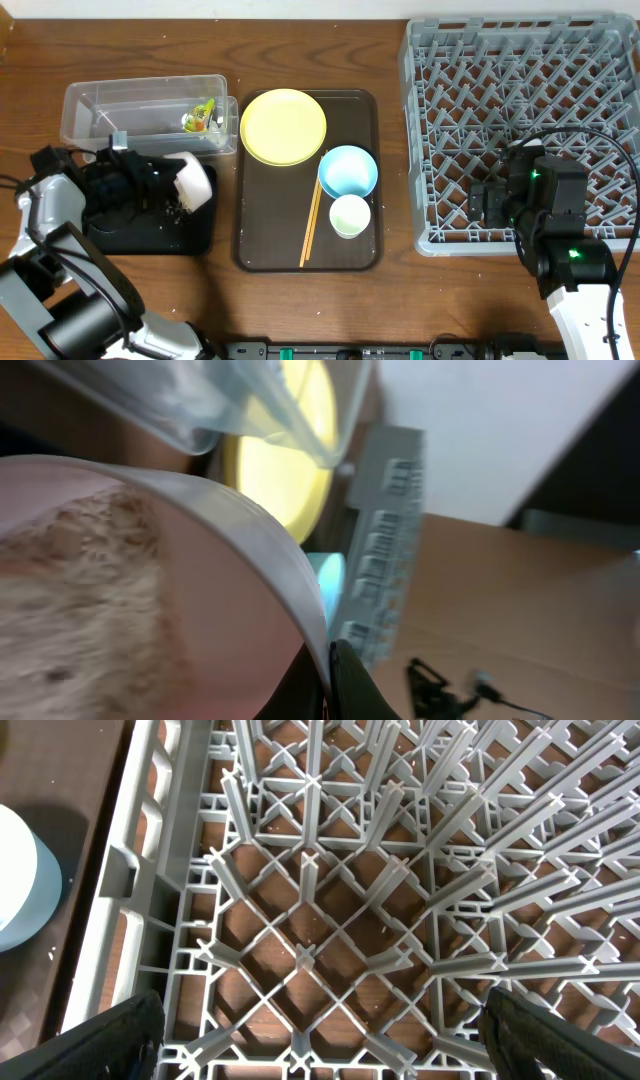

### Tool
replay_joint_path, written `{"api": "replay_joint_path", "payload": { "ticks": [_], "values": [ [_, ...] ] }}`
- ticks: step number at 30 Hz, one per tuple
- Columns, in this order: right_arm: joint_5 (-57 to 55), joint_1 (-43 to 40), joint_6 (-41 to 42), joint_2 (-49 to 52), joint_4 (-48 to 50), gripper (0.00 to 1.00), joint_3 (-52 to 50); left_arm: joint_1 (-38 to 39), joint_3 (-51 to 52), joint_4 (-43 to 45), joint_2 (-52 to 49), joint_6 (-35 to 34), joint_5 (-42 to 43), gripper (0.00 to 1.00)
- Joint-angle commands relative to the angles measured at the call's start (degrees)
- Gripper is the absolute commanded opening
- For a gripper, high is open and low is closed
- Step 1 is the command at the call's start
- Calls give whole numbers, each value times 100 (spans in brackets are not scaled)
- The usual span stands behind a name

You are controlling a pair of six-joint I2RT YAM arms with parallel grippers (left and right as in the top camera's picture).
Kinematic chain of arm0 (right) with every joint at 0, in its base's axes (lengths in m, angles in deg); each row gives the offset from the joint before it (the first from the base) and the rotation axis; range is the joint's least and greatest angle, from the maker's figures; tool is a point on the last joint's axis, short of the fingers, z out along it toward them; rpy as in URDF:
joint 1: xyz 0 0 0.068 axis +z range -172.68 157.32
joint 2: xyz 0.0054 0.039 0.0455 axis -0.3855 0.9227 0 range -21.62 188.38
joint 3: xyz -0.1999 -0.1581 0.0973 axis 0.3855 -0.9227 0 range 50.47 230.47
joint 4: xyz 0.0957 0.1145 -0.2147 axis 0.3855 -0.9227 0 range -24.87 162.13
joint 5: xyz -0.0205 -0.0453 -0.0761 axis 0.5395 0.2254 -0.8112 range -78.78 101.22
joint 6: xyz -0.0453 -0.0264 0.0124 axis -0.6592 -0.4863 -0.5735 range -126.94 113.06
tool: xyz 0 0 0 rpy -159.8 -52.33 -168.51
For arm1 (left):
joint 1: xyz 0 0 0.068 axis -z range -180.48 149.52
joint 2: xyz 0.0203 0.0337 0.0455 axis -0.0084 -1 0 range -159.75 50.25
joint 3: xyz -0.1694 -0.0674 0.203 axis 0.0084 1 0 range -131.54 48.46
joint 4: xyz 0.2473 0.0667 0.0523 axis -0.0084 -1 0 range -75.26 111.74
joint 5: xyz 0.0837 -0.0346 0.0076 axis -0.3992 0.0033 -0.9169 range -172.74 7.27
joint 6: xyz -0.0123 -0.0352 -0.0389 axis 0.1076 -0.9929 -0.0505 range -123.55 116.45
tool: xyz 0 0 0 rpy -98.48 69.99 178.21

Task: Sort waste into correct bins and load items into the dishwasher rack
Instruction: 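Tip the pink bowl over the black tray to pour out rice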

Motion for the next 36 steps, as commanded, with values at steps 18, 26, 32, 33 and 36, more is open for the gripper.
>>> {"api": "replay_joint_path", "payload": {
  "ticks": [18, 26, 32, 33, 36],
  "values": [
    [28, 13, 76, -42, -17, 99, 111, -463, -98, -20, -214, -168, 1749, 6],
    [28, 13, 76, -42, -17, 99, 111, -461, -98, -20, -214, -168, 1749, 6],
    [31, 13, 76, -42, -20, 99, 111, -461, -98, -20, -214, -168, 1749, 6],
    [28, 13, 76, -42, -20, 99, 111, -461, -98, -20, -214, -168, 1749, 6],
    [28, 13, 76, -42, -22, 99, 111, -461, -98, -20, -214, -168, 1749, 6]
  ]
}}
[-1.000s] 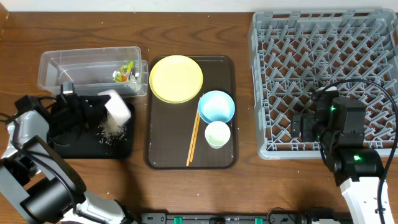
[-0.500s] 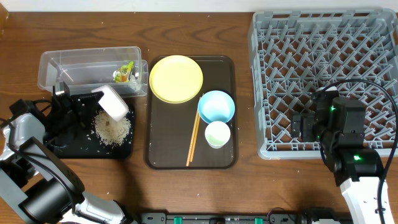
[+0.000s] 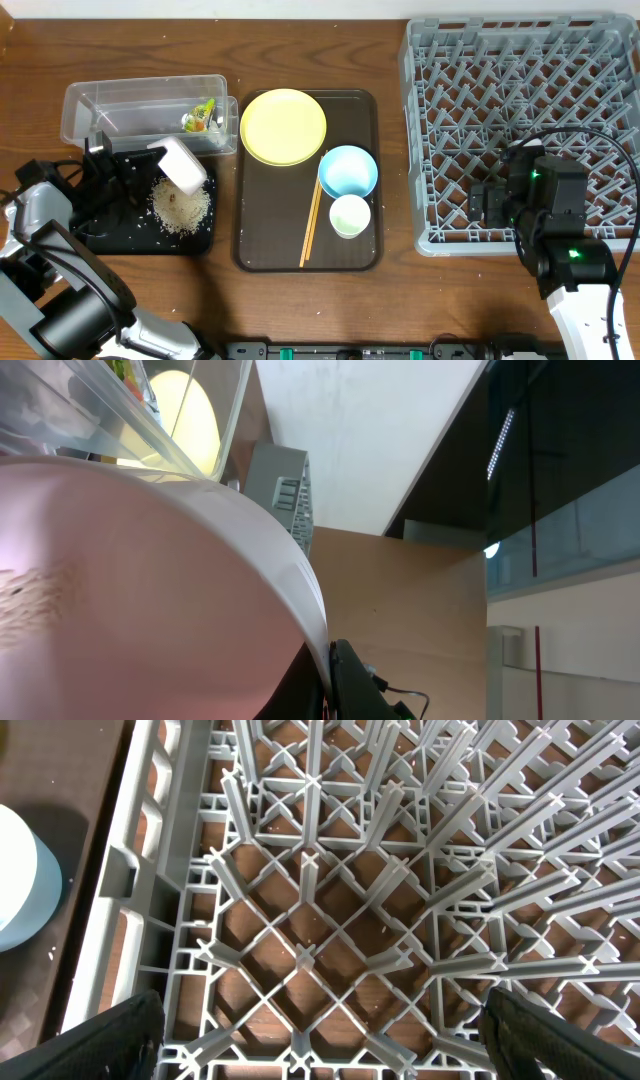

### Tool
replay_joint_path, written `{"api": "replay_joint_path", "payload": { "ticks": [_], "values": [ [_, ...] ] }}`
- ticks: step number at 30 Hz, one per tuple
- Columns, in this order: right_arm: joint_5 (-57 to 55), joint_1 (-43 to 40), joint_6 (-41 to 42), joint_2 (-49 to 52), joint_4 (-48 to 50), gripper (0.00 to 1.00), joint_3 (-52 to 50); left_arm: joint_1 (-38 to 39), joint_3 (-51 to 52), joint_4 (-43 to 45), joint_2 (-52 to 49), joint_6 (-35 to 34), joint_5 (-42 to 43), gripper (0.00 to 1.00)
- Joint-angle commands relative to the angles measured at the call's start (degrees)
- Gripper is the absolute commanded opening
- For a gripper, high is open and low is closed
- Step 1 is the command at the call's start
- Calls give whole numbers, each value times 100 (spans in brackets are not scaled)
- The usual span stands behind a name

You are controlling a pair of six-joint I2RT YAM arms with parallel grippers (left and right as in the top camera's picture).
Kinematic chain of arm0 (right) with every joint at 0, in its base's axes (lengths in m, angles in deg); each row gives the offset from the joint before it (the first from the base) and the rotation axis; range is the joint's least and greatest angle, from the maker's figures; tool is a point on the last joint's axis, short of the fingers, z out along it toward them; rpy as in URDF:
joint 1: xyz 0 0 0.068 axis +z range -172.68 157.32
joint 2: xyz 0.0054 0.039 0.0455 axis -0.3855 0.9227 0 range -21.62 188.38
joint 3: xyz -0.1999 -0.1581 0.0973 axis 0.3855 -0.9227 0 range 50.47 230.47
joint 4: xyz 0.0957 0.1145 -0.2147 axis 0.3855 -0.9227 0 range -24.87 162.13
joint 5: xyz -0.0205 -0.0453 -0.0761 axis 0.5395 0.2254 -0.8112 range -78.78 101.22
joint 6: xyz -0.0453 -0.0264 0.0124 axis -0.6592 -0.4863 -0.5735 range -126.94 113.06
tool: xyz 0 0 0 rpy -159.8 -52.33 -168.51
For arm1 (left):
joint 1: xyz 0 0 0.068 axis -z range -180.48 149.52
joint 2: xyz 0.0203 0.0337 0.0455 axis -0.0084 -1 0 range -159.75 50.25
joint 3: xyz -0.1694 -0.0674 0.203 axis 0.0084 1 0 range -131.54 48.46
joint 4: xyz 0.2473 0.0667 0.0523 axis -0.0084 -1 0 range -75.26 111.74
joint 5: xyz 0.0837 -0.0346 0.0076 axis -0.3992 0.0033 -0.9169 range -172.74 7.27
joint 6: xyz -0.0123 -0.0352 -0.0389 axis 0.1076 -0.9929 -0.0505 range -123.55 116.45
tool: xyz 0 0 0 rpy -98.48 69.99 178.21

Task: Sort waste into correct bins and load items into the dishwasher rack
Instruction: 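Tip the pink bowl over the black tray to pour out rice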

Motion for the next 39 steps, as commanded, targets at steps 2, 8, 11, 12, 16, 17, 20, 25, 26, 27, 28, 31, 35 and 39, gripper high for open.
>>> {"api": "replay_joint_path", "payload": {
  "ticks": [2, 8, 11, 12, 16, 17, 20, 25, 26, 27, 28, 31, 35, 39],
  "values": [
    [28, 13, 76, -42, -20, 99, 111, -31, -98, -17, -52, 9, 173, 6],
    [28, 13, 76, -42, -20, 99, 111, -31, -98, -13, -52, 15, 170, 6],
    [28, 13, 76, -42, -20, 99, 111, -31, -98, 9, -52, 13, -22, 6],
    [28, 13, 76, -42, -20, 99, 111, -31, -98, 11, -52, 13, -313, 6],
    [28, 13, 76, -42, -22, 99, 111, -31, -98, 7, -52, -260, -1296, 6],
    [28, 13, 76, -42, -22, 99, 111, -31, -98, 9, -52, -317, -1325, 6],
    [28, 13, 76, -42, -22, 99, 111, -31, -98, 9, -52, -334, -999, 6],
    [28, 13, 76, -42, -20, 99, 111, -31, -103, 28, -48, 448, 114, 6],
    [28, 13, 76, -42, -20, 99, 111, -31, -103, 33, -48, 446, 4, 6],
    [28, 13, 76, -42, -20, 99, 111, -31, -105, 31, -48, 424, -129, 6],
    [28, 13, 76, -42, -22, 99, 111, -31, -105, 28, -48, 363, -269, 6],
    [28, 13, 76, -42, -20, 99, 111, -31, -105, 28, -48, 201, -444, 6],
    [28, 13, 76, -42, -22, 99, 111, -17, -105, 31, -46, 282, -2, 6],
    [28, 13, 76, -42, -20, 99, 111, 52, -109, 39, 13, 577, 153, 6]
  ]
}}
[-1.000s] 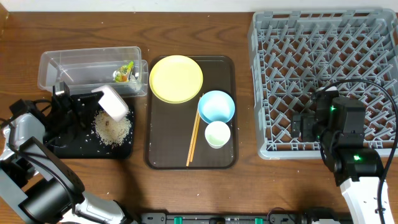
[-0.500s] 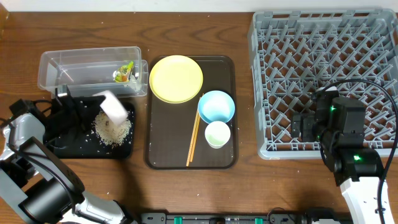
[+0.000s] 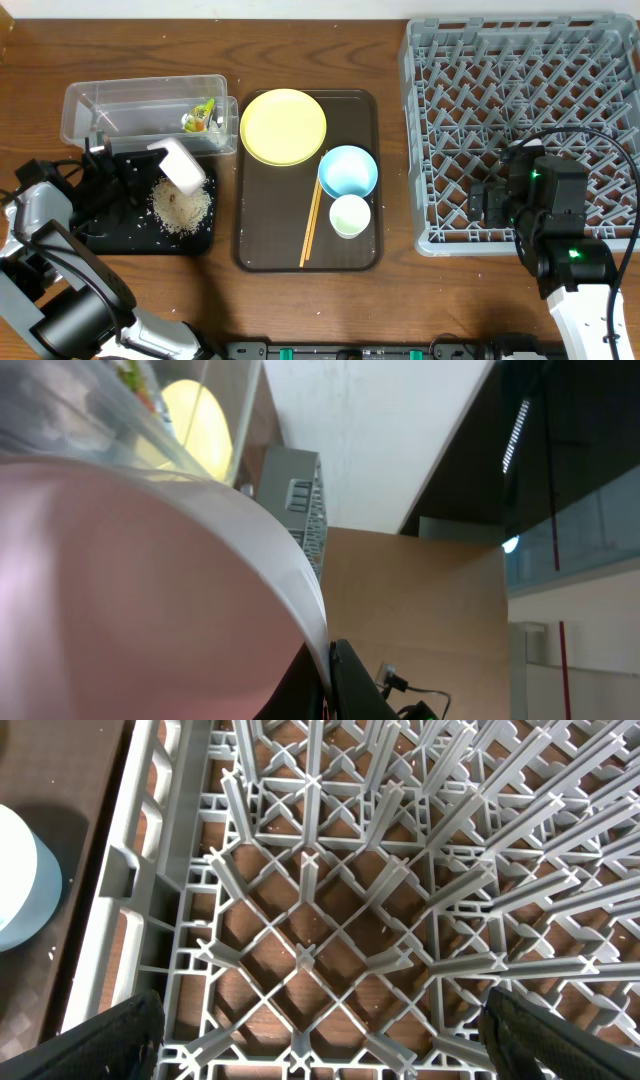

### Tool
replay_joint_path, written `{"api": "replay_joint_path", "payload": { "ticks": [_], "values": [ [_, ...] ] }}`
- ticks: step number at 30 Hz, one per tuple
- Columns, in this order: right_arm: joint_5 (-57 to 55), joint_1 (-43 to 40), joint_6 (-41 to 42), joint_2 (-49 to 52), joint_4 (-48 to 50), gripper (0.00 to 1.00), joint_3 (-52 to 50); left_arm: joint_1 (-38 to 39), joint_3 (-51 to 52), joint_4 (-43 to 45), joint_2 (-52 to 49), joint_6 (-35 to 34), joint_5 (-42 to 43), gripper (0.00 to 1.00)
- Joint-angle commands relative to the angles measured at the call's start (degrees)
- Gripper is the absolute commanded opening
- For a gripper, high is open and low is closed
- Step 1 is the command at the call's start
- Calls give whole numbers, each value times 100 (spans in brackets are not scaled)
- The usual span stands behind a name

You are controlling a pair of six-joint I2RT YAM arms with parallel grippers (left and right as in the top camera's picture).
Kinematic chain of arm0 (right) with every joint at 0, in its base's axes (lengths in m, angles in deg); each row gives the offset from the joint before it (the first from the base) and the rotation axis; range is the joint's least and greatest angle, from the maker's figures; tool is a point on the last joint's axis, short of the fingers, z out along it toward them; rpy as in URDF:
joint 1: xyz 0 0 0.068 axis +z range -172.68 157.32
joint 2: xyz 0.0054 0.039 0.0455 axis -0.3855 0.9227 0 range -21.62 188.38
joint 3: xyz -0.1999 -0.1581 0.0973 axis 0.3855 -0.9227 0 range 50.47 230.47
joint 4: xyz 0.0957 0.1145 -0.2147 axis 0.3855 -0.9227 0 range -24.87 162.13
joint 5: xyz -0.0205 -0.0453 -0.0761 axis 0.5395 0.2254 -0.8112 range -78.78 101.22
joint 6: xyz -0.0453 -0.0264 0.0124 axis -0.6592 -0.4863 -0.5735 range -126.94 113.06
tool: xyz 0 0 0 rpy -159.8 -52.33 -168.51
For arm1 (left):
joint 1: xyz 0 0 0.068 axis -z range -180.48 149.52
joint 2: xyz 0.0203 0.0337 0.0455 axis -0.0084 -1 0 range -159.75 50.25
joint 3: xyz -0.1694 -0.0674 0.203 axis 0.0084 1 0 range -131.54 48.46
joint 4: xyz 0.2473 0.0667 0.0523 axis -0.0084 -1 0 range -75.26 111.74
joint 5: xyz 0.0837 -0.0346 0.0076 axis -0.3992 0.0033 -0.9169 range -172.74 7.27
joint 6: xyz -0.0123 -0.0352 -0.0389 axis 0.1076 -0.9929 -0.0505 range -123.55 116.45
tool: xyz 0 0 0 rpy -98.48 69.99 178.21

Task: Sort waste into correct bins and load items into the dishwasher rack
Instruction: 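Tip the pink bowl over the black tray to pour out rice, then set the emptied pink bowl back on the dark tray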

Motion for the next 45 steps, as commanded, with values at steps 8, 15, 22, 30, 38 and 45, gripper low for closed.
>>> {"api": "replay_joint_path", "payload": {
  "ticks": [8, 15, 22, 30, 38, 45],
  "values": [
    [28, 13, 76, -42, -20, 99, 111, 109, -109, 44, 48, 267, 334, 6],
    [28, 13, 76, -42, -20, 99, 111, 691, -109, 42, 439, 262, -236, 6],
    [28, 13, 76, -42, -20, 99, 111, 2210, -109, 66, 1137, 236, -2310, 6],
    [28, 13, 79, -42, -20, 99, 111, 4175, -109, 131, 1086, 37, -5132, 6],
    [28, 13, 79, -42, -17, 99, 111, 5536, -103, 262, 1010, -68, -6367, 11],
    [28, 13, 76, -42, -26, 99, 111, 5930, -105, 308, 960, -177, -6747, 32]
  ]
}}
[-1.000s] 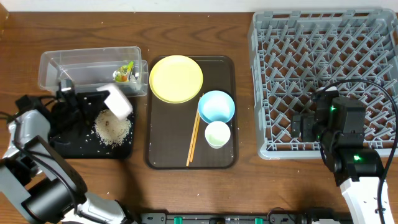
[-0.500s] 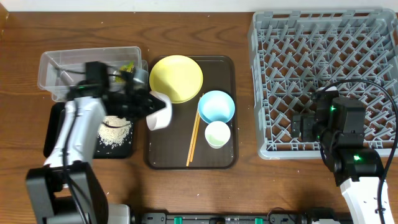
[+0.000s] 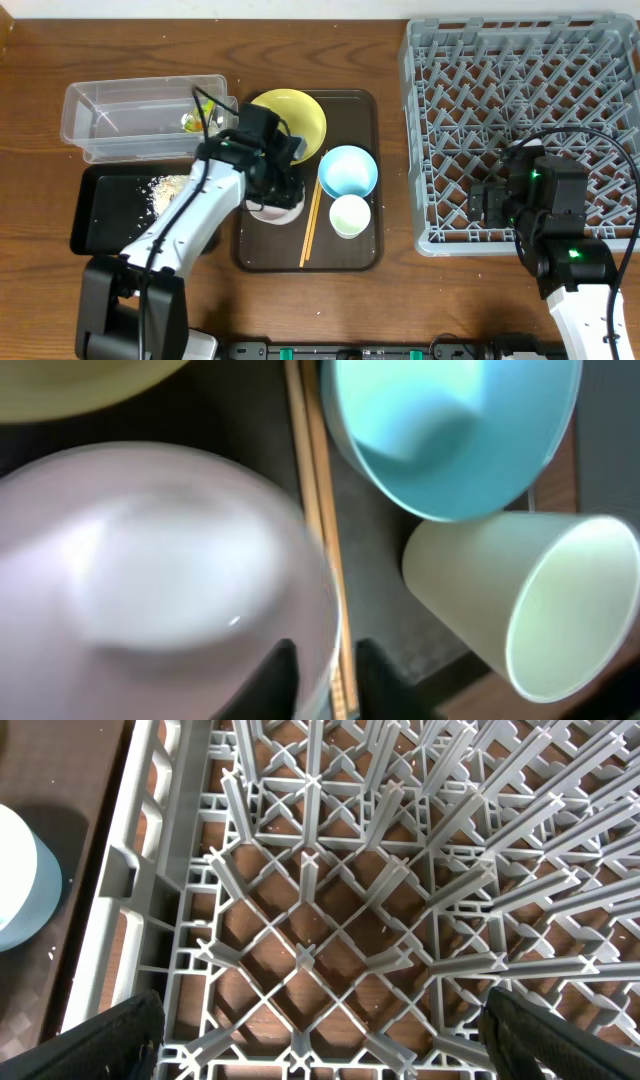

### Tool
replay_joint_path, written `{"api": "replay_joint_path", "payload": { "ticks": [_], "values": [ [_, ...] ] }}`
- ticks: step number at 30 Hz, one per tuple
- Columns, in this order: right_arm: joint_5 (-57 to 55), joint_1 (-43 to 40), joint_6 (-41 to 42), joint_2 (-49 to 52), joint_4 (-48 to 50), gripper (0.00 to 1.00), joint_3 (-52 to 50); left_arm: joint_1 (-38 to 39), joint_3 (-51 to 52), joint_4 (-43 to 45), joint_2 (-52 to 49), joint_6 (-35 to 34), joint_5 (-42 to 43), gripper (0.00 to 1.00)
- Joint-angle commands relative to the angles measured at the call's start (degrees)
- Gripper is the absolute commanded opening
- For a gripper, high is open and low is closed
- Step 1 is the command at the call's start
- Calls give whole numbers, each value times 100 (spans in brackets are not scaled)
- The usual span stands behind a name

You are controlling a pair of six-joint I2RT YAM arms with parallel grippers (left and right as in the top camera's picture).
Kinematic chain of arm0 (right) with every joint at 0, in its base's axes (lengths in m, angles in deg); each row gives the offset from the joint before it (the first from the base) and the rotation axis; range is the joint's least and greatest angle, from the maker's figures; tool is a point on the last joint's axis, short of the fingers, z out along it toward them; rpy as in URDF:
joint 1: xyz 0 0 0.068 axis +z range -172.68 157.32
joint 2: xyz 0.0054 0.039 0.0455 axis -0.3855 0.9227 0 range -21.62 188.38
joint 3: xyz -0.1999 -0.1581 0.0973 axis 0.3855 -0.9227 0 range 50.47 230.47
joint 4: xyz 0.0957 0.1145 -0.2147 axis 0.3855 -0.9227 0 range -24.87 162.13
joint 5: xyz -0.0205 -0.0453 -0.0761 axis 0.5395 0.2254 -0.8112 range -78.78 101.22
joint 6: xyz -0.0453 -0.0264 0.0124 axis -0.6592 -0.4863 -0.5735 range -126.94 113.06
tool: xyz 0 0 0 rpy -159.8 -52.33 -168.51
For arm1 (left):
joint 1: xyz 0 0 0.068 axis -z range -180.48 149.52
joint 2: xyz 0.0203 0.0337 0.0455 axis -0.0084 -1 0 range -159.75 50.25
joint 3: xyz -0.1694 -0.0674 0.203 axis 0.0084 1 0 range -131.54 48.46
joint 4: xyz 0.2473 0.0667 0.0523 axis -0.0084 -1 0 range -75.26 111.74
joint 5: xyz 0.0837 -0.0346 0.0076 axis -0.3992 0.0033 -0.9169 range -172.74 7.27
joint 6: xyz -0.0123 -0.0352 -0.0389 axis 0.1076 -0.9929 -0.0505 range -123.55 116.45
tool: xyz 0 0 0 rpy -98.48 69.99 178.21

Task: Sort waste into correct bins and load items into the dishwasher rack
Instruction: 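Set the emptied pink bowl back on the dark tray, then grasp the pale cup with the left gripper and lift it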

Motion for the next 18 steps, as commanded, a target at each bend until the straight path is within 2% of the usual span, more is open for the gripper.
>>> {"api": "replay_joint_path", "payload": {
  "ticks": [1, 3, 6, 12, 18],
  "values": [
    [28, 13, 76, -42, -24, 99, 111, 44, -87, 15, -63, -70, -415, 37],
    [28, 13, 76, -42, -24, 99, 111, 44, -98, 15, -37, -70, -415, 45],
    [28, 13, 76, -42, -24, 99, 111, 44, -144, 22, 85, -68, -208, 50],
    [28, 13, 79, -42, -24, 99, 111, 72, -201, 317, 299, -63, 791, 51],
    [28, 13, 79, -42, -24, 99, 111, 385, -181, 365, 216, -61, 636, 51]
  ]
}}
